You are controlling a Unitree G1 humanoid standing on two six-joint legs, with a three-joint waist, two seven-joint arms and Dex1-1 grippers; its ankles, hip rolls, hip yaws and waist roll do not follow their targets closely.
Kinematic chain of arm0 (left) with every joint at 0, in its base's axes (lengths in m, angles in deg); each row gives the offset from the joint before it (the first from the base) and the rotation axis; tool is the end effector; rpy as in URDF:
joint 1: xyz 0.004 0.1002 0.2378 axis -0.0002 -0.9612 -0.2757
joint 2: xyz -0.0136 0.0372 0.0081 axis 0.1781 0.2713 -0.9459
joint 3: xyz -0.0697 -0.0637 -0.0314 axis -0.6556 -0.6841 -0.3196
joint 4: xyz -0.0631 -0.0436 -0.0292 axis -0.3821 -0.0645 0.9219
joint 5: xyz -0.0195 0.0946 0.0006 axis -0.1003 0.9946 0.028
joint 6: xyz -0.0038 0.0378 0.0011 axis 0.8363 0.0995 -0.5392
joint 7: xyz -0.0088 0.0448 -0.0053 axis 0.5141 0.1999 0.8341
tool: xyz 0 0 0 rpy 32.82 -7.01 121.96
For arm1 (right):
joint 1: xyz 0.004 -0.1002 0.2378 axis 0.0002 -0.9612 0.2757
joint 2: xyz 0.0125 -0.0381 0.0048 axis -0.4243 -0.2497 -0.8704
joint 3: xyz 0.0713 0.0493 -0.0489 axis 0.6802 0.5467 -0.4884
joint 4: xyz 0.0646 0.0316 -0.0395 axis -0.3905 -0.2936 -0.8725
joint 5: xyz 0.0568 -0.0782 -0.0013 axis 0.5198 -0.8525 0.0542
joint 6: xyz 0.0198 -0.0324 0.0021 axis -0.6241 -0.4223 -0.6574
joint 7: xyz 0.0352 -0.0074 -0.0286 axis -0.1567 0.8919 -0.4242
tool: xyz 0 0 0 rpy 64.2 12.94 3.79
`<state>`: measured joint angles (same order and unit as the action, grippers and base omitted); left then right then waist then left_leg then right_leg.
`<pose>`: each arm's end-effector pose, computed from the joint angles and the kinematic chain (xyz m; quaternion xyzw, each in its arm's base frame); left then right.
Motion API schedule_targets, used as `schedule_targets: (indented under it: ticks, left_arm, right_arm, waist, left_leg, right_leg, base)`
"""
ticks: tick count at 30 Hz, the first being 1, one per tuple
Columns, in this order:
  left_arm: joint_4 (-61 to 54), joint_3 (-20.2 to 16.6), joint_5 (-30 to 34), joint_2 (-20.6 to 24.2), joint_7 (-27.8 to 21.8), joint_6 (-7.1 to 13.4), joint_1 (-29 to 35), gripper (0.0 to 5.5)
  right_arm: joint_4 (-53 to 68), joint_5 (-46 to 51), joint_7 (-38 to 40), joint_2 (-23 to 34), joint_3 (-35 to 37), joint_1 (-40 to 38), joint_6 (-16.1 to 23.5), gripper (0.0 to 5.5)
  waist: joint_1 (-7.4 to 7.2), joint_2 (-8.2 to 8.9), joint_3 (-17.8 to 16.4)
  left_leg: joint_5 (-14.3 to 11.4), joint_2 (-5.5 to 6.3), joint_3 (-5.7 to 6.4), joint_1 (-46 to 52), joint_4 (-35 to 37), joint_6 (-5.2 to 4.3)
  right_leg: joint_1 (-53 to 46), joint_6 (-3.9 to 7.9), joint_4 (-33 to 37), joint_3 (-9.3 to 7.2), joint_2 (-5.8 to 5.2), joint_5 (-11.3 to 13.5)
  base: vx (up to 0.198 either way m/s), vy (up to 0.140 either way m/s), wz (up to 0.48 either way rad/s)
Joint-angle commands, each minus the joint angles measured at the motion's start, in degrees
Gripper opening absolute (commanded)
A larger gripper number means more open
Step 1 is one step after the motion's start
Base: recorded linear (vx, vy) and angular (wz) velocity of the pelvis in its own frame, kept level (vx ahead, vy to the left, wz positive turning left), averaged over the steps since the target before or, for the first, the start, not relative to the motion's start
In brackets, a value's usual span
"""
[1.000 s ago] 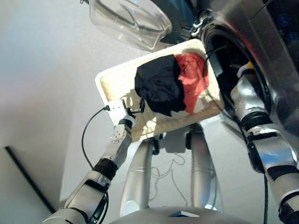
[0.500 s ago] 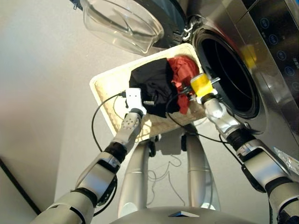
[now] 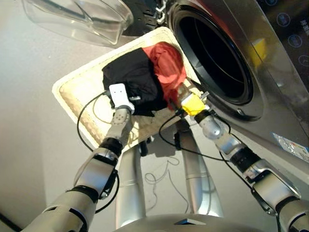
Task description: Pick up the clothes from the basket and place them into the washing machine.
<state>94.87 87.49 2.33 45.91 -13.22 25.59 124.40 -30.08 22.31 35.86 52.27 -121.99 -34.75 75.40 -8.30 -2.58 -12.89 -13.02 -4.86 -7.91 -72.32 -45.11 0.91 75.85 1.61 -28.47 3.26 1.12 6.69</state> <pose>0.3246 0.1555 0.0847 -0.0640 -0.0022 0.0640 0.9959 0.2707 -0.1344 0.0808 -0.2813 -0.1409 0.2209 0.9232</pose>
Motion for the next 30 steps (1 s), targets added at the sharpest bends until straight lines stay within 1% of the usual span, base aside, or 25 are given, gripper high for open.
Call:
schedule_targets:
  ticks: [1,3,4,6,7,8,9,10,12,14,15,16,19,20,24,26,30]
  left_arm:
    - [0.7,-1.7,-2.0,1.0,0.2,2.7,2.1,0.00]
    - [-1.6,-1.7,-3.1,0.8,-0.5,3.8,1.4,0.00]
    - [-2.1,-1.6,-3.2,0.8,-0.7,3.9,1.0,0.00]
    - [-5.6,-1.3,-4.3,0.7,-1.8,5.0,-1.0,0.00]
    - [-6.9,-1.1,-4.7,0.5,-1.9,5.3,-1.9,0.00]
    - [-7.0,-1.0,-4.7,0.5,-1.8,5.3,-2.0,0.00]
    - [-10.3,-0.6,-5.0,0.2,-1.8,6.1,-3.9,0.00]
    - [-10.4,-0.6,-4.9,0.2,-1.7,6.1,-4.0,0.00]
    - [-14.7,-0.1,-5.9,-0.3,-2.6,6.8,-6.2,0.00]
    - [-17.2,0.3,-7.0,-1.1,-3.4,7.1,-8.4,0.00]
    - [-19.8,0.6,-7.6,-1.4,-3.8,7.4,-9.8,0.00]
    - [-21.6,1.1,-8.1,-1.6,-4.4,7.3,-10.9,0.00]
    - [-27.6,1.9,-10.2,-2.2,-6.6,7.3,-14.5,0.00]
    - [-30.1,2.6,-11.7,-2.3,-7.9,7.2,-16.1,0.00]
    - [-37.2,4.0,-15.1,-1.7,-11.0,6.3,-19.8,0.00]
    - [-41.6,5.4,-18.1,-1.2,-12.9,5.7,-21.4,0.00]
    - [-49.9,7.4,-22.9,0.3,-14.7,4.8,-23.2,0.00]
  right_arm:
    - [6.4,1.2,-1.1,-0.4,0.9,-1.4,4.7,5.50]
    - [5.2,0.8,-1.3,-0.2,1.1,-1.9,4.5,5.50]
    - [4.8,0.8,-1.2,-0.3,1.2,-2.1,4.5,5.50]
    - [3.6,-1.0,-1.0,0.2,1.1,-2.2,4.5,5.50]
    - [3.3,-1.9,-0.7,0.3,0.9,-2.2,4.3,5.50]
    - [3.3,-2.0,-0.7,0.3,0.9,-2.2,4.4,5.50]
    - [2.4,-4.6,0.0,0.7,0.8,-2.2,4.1,5.50]
    - [2.4,-4.6,0.0,0.7,0.7,-2.3,4.2,5.50]
    - [1.3,-8.1,1.5,0.9,0.8,-2.0,3.6,5.50]
    - [-0.3,-10.5,2.3,0.9,0.6,-1.6,3.2,5.50]
    - [-1.0,-11.6,2.6,0.9,0.6,-1.4,3.0,5.50]
    - [-1.4,-12.7,3.1,0.9,0.4,-1.3,2.7,5.50]
    - [-2.6,-16.8,3.5,1.1,-0.5,-0.5,2.1,5.50]
    - [-2.5,-19.2,4.2,1.6,-1.2,0.1,1.9,5.50]
    - [-3.1,-25.2,5.8,2.5,-3.0,2.2,1.6,5.50]
    - [-2.8,-27.5,6.4,2.9,-4.3,3.8,1.5,5.50]
    - [-3.9,-29.3,6.5,1.8,-6.3,7.3,0.8,5.50]
  waist:
    - [-0.06,0.25,0.0]
    - [0.00,-0.08,0.9]
    - [0.03,-0.12,1.3]
    - [0.42,-0.50,2.1]
    - [0.57,-0.59,2.2]
    - [0.52,-0.54,2.1]
    - [1.15,-0.82,2.3]
    - [1.10,-0.77,2.2]
    - [1.67,-1.07,2.0]
    - [2.25,-1.18,1.8]
    - [2.69,-1.30,1.7]
    - [2.96,-1.37,1.7]
    - [4.08,-1.74,1.7]
    - [4.64,-2.04,1.8]
    - [5.79,-2.90,1.8]
    - [6.35,-3.36,2.0]
    - [7.63,-4.04,2.4]
  left_leg:
    - [-0.1,0.60,2.55,-1.5,-1.4,0.21]
    - [0.3,0.79,2.47,-0.6,-0.2,0.16]
    - [0.4,0.91,2.45,-0.1,0.4,0.21]
    - [1.2,1.13,2.45,2.1,3.4,0.05]
    - [1.6,1.32,2.46,3.2,4.7,0.02]
    - [1.6,1.38,2.43,3.5,4.9,0.03]
    - [2.5,1.66,2.40,5.9,7.9,-0.19]
    - [2.6,1.73,2.37,6.2,8.1,-0.18]
    - [4.0,2.41,2.14,9.3,11.7,-0.41]
    - [5.1,3.21,1.83,12.1,14.7,-0.54]
    - [5.7,3.67,1.97,13.6,16.3,-0.58]
    - [6.1,4.02,1.87,14.9,17.4,-0.59]
    - [7.3,5.08,2.08,18.7,20.7,-0.59]
    - [7.8,5.46,2.04,19.8,21.8,-0.76]
    - [8.6,6.68,2.36,23.3,24.2,-0.64]
    - [9.0,7.02,2.70,23.9,24.6,-0.57]
    - [9.2,7.58,3.06,25.2,25.2,-0.33]
  right_leg:
    - [-2.0,1.24,-5.1,-4.80,1.00,-6.0]
    - [-2.9,1.23,-4.0,-4.80,0.63,-5.8]
    - [-3.3,1.22,-3.6,-4.83,0.43,-5.6]
    - [-5.1,1.29,-1.8,-4.67,-0.39,-5.2]
    - [-6.0,1.34,-1.0,-4.72,-0.75,-5.0]
    - [-6.2,1.35,-0.9,-4.69,-0.80,-4.9]
    - [-8.5,1.50,1.2,-4.60,-1.72,-4.4]
    - [-8.8,1.51,1.4,-4.58,-1.77,-4.3]
    - [-11.9,1.81,4.0,-4.60,-2.79,-3.4]
    - [-14.8,2.04,6.2,-4.71,-3.41,-2.7]
    - [-16.3,2.15,7.4,-4.75,-3.72,-2.4]
    - [-17.5,2.22,8.2,-4.90,-3.87,-2.4]
    - [-21.1,2.44,10.2,-4.92,-4.24,-2.1]
    - [-22.3,2.58,10.8,-5.06,-4.50,-2.0]
    - [-25.5,2.71,12.5,-5.47,-4.83,-1.9]
    - [-26.4,2.67,12.8,-5.66,-5.12,-1.9]
    - [-27.7,2.58,13.0,-6.06,-5.32,-2.2]
  base:
    - [0.000,0.000,0.000]
    - [0.000,0.000,0.000]
    - [0.000,0.000,0.000]
    - [0.055,0.012,0.008]
    - [0.000,0.000,0.000]
    - [0.000,0.000,0.000]
    - [0.000,0.000,0.000]
    - [0.000,0.000,0.000]
    - [0.000,0.000,0.000]
    - [0.006,-0.015,0.203]
    - [0.009,-0.027,0.206]
    - [0.012,-0.021,0.177]
    - [0.010,-0.018,0.193]
    - [0.014,-0.013,0.182]
    - [0.000,0.000,0.000]
    - [0.000,0.000,0.000]
    - [-0.004,-0.019,0.226]
